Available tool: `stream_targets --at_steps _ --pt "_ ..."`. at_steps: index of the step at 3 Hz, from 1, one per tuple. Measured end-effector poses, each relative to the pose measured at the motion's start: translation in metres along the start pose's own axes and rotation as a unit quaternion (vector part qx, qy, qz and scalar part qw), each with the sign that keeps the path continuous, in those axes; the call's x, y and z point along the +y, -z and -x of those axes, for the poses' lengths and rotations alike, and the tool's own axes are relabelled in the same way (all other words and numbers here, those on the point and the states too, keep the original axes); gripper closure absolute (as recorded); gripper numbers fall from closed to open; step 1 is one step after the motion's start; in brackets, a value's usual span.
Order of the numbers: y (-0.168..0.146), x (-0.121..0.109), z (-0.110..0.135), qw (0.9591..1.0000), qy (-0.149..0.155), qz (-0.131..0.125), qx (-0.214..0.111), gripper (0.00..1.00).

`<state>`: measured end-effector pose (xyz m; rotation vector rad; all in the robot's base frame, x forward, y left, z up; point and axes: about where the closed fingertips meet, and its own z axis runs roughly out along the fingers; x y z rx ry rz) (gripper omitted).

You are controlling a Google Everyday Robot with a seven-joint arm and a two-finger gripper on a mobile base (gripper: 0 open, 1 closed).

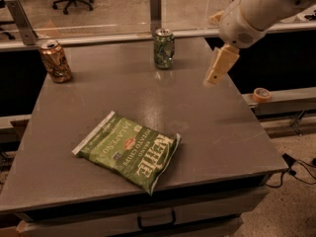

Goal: Pick green can

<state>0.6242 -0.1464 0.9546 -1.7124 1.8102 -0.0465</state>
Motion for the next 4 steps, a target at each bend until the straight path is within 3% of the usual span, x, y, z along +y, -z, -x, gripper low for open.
stream_targets --at_steps 1,2,3,4 --pt "-0.001 -0.004 0.002 1.0 0.0 -0.003 -0.003 0.0" --pt "-0.01 -0.006 -0.001 0.9998 -0.019 -0.008 -0.006 0.0" --pt "-0.044 -0.018 -0.002 0.9981 -0.046 -0.02 -0.037 0.0" --pt "-0.086 -0.048 -0.002 0.9912 -0.084 -0.049 -0.09 0.0"
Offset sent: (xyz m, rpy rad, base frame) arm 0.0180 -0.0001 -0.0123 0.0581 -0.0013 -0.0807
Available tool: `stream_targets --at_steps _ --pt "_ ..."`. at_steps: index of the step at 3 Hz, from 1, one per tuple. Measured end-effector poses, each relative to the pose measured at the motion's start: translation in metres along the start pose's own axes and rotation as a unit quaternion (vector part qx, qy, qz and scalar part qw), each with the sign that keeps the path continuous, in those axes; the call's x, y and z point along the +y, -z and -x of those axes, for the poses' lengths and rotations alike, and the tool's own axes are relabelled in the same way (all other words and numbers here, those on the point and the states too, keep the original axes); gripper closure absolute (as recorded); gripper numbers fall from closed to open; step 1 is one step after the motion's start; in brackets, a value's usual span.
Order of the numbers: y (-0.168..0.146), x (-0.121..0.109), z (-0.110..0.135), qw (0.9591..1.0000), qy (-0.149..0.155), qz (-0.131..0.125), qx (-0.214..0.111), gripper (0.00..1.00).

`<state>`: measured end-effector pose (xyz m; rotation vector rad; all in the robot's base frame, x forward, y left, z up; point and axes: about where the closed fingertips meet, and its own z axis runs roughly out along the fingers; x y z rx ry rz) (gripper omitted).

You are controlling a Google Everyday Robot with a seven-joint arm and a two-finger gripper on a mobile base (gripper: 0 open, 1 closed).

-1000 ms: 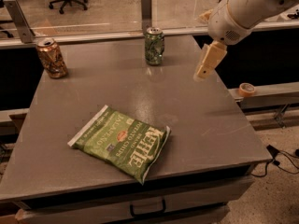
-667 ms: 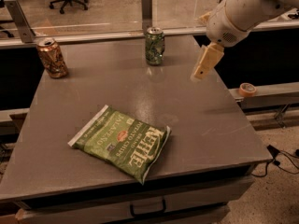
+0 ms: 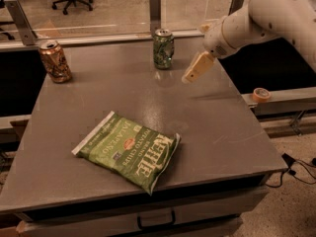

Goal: Pick green can

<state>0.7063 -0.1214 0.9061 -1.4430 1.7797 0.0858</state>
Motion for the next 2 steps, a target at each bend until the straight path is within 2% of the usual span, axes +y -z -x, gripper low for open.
stream_targets --at_steps 1,2 --pt "-0.041 -0.028 0.001 0.9977 -0.035 -0.014 -0.056 0.0" --pt "-0.074 -0.044 0.013 0.9924 -0.065 -0.011 -0.104 0.0"
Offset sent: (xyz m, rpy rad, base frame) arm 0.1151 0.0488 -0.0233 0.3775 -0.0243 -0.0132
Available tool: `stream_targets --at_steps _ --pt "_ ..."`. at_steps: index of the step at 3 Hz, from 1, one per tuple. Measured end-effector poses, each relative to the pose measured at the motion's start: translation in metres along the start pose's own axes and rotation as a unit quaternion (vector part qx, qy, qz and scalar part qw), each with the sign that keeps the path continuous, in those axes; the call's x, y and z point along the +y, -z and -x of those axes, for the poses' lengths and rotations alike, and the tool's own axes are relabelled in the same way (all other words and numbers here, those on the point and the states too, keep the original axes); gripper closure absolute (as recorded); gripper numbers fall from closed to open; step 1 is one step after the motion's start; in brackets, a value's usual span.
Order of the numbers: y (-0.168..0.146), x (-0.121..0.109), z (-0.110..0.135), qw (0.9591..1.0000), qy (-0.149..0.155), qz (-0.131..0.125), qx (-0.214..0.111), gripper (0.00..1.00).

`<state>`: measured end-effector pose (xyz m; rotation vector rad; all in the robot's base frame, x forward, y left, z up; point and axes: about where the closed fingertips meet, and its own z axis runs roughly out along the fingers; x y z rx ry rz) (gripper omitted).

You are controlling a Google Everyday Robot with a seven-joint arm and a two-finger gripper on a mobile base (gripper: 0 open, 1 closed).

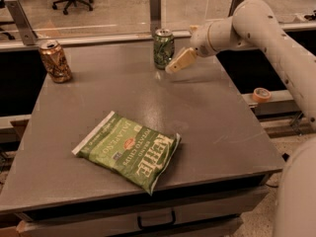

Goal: Pick green can

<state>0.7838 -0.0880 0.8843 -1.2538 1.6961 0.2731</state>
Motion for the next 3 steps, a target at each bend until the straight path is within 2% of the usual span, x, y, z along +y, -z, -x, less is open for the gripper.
stream_targets --at_steps 1,2,3 --pt "-0.029 0.002 0.01 0.9987 -0.029 0.02 -0.037 0.0" --pt "-0.049 0.018 0.025 0.9947 -0.053 0.059 -0.066 0.19" --pt "-0.052 0.039 0.041 0.9892 -0.064 0.096 -0.09 0.41"
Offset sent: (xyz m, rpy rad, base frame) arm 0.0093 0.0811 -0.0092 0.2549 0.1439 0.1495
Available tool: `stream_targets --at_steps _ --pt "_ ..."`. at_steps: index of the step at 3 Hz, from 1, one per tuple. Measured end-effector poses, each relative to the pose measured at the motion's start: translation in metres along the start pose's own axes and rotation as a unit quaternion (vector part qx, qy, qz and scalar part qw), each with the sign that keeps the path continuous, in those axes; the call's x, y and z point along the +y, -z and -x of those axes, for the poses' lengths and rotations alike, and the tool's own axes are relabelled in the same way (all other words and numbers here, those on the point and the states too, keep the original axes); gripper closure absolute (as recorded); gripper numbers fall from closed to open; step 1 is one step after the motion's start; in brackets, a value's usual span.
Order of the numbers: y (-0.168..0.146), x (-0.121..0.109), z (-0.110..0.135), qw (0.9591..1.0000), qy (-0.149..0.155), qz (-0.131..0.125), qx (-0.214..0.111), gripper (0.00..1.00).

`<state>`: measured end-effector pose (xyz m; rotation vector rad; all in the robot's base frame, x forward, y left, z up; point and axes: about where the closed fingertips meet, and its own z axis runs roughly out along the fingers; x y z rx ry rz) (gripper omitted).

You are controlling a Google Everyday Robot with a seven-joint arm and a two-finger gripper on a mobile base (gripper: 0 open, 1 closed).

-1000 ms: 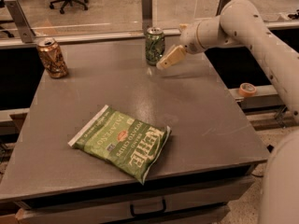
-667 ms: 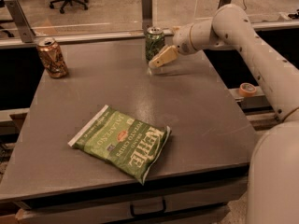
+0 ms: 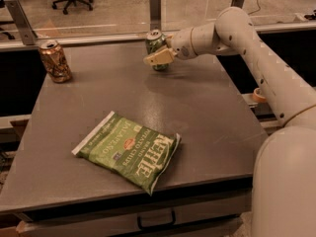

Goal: Pick green can

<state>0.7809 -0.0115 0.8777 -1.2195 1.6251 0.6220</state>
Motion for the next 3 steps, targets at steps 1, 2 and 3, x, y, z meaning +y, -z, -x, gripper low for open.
stream_targets --at_steps 1,2,3 --pt "-0.003 0.028 0.022 0.9986 -0.004 0.045 -0.026 0.65" --pt "-0.002 0.067 0.058 0.9918 0.002 0.11 -0.065 0.88" --pt "-0.004 0.074 0.061 0.9902 0.002 0.122 -0.068 1.0"
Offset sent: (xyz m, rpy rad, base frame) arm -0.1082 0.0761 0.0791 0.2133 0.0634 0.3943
